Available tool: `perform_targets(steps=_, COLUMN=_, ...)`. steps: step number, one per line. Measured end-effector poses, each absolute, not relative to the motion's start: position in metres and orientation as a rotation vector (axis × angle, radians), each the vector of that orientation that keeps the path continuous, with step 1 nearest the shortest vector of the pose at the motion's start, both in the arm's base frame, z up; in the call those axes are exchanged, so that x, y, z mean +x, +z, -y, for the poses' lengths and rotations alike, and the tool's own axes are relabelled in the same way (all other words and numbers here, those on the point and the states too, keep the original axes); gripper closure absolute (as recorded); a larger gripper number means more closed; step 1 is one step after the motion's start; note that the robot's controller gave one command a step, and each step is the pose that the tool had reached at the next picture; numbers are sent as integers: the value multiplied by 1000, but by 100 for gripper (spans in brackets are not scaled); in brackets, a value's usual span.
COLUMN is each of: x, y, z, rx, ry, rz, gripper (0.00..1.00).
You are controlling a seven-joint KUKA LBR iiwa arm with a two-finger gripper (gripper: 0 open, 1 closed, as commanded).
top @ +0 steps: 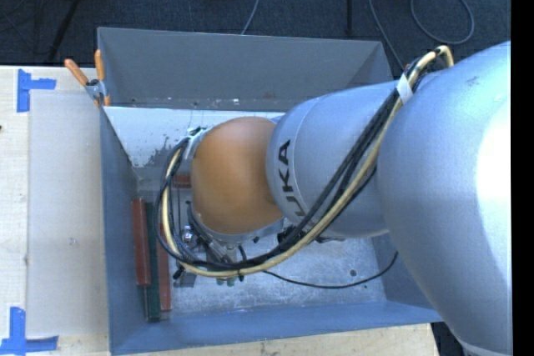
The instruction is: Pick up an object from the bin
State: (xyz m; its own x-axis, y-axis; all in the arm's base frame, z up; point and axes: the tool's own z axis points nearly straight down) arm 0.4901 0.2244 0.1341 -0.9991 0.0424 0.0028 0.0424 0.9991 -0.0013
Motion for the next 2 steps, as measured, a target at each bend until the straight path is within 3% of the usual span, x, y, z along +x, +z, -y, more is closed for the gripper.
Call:
perform_targets(steps=1, x=490, y=134, z=-224, rx=-69, ry=2, rz=3138, gripper=0)
perform_targets(steps=2, x=520, y=181, z=-234, rx=508, ry=-1, rz=3103, gripper=0)
